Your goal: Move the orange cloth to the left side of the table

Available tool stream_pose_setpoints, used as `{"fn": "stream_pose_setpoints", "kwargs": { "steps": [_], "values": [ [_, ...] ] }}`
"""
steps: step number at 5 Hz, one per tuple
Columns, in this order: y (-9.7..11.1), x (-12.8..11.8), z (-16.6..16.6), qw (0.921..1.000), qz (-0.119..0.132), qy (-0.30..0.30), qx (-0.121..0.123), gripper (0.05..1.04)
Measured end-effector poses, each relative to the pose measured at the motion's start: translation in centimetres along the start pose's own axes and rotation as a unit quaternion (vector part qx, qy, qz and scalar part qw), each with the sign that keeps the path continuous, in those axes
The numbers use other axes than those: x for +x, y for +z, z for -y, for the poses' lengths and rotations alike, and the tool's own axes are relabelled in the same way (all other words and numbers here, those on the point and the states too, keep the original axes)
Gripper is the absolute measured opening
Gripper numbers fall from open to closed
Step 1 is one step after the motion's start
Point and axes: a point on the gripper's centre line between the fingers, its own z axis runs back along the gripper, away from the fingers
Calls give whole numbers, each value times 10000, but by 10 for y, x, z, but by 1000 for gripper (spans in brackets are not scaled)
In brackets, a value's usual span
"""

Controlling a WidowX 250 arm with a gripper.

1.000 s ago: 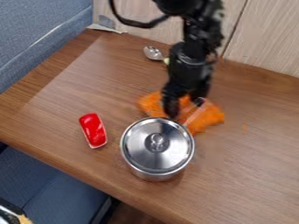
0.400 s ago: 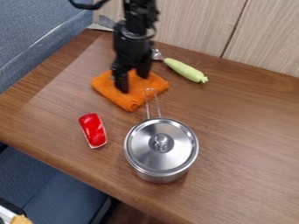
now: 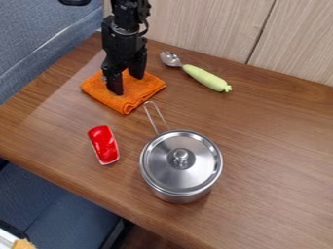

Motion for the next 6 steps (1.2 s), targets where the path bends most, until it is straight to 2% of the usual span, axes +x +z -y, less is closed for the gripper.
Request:
{"fn": "stream_pose_setpoints", "kwargs": {
  "steps": [2,3,4,5,6],
  "values": [
    [3,-3,-6,10000,-28,-27,91,1000],
    [29,-1,-5,9997,-77,121,-175,999],
    [66,9,-6,9982,134,349,-464,999],
    [105,13,-4,9943,274,470,-920,999],
    [116,9,-12,9928,219,499,-1064,999]
  ]
}}
